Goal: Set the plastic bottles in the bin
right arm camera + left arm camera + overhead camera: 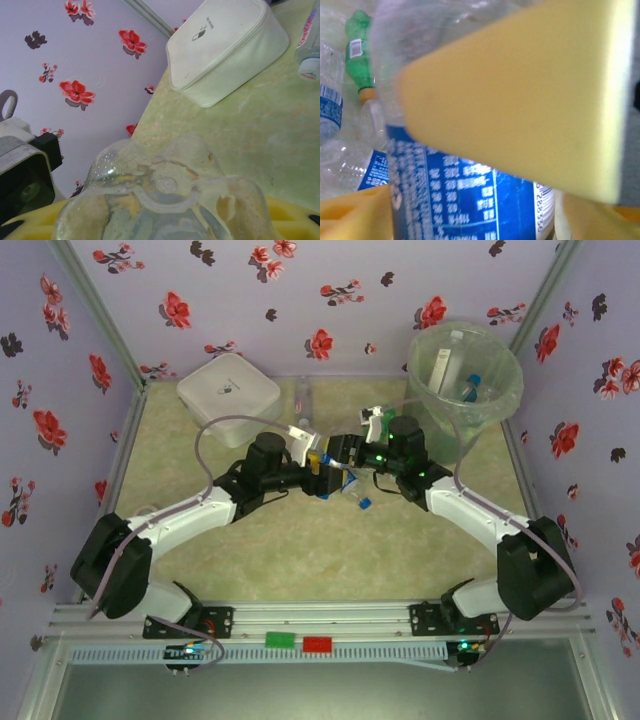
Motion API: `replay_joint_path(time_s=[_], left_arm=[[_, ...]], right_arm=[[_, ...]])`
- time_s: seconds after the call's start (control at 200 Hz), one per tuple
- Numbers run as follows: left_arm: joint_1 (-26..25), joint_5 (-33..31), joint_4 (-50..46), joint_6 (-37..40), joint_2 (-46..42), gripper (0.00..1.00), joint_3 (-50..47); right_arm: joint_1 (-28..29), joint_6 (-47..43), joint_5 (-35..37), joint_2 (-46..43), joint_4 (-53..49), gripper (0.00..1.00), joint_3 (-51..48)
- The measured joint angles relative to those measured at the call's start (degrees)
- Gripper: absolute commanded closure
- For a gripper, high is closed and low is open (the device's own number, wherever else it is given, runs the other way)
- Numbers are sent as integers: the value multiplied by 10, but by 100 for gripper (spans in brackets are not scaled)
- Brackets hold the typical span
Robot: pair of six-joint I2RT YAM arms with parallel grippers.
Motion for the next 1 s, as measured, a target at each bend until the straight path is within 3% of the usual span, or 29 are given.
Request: replay_joint_path(time_s=[0.165,0.355,0.635,0.85,1.0], left_arm=[[1,-31,-3,-5,-20,0,-6],[22,-101,-24,-5,-71,0,-32],[131,-259,-127,-53,-111,0,-71],[213,-290,-160,-96,-152,0,-118],[233,-290,-157,-106,-196,0,-150]], right_arm=[[-25,-34,35,-5,-85,54,34],[-110,-69,70,-2,-179,54,180],[-226,-96,152,28,-242,54,376],[-277,-117,244,84,-261,55,456],[-286,-141,307,120,-269,55,464]])
